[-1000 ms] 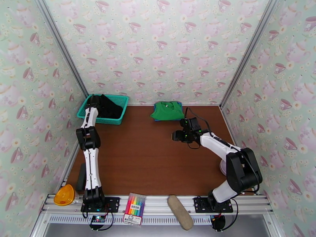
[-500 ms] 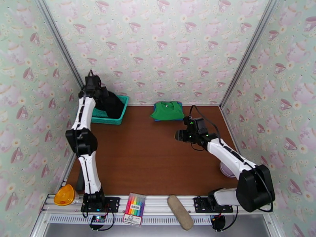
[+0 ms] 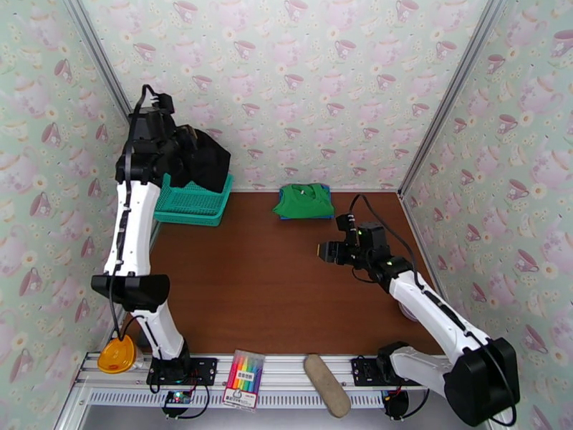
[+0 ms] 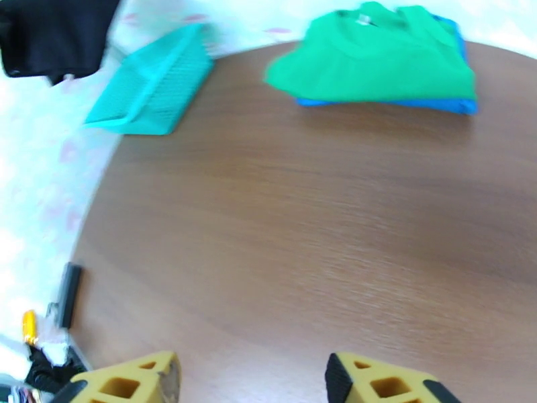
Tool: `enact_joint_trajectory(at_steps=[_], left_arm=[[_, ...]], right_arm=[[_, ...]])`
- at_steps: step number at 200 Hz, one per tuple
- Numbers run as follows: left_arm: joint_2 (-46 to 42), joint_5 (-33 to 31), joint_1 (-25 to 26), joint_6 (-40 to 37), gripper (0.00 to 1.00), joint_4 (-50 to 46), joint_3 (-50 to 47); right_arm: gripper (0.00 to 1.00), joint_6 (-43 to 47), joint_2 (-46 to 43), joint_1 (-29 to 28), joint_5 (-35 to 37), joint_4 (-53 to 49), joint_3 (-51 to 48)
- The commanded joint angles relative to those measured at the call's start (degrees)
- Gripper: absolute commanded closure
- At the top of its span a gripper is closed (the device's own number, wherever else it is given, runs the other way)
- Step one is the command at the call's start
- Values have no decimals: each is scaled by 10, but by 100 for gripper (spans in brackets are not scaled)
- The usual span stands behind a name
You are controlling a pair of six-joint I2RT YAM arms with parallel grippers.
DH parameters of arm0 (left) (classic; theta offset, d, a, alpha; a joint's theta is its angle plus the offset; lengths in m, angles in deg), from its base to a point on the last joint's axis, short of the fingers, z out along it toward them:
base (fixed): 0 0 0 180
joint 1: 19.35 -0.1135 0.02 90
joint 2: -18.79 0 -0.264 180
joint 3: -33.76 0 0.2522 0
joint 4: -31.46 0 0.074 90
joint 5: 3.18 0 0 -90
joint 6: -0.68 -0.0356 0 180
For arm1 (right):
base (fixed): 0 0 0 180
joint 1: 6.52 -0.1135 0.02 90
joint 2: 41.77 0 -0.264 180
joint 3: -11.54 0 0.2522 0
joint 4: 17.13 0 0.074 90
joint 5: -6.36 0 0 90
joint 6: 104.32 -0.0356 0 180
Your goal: Fold and stack the mixed laundry pile
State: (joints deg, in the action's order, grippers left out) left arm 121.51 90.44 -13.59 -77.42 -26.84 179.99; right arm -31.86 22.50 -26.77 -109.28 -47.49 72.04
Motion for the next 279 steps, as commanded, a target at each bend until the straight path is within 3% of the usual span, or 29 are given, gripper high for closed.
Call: enact_joint_trajectory(at_steps=[1,33,61,90,125,157,196,233,279], left_arm=[[-84,-42,44,45,100,7,-84],[-168,-70,98,128,100,71,-242],[-213,-92,134,187,100,111,-332],[-248,-106,166,243,100,159,-408],[-283,-140,209,283,100,195,-463],[-302,-171,243,295,100,207,-482],[-318,-189,257,294,100,205,-491],[-321,-207,257,281,100,201,-495],[-317,-199,256,282,100,212,-505]], right_arm=[[27,49,-27,-34,-68,65,-4],[13,147,-28,-128,-44,126,8],[0,263,-10,-202,33,259,-49],[0,374,47,-270,122,429,-113],[0,468,172,-355,253,588,-123],[0,478,284,-400,384,785,-101],[0,504,358,-427,516,937,-61],[0,500,321,-439,548,947,-85],[0,472,229,-438,533,809,-104]])
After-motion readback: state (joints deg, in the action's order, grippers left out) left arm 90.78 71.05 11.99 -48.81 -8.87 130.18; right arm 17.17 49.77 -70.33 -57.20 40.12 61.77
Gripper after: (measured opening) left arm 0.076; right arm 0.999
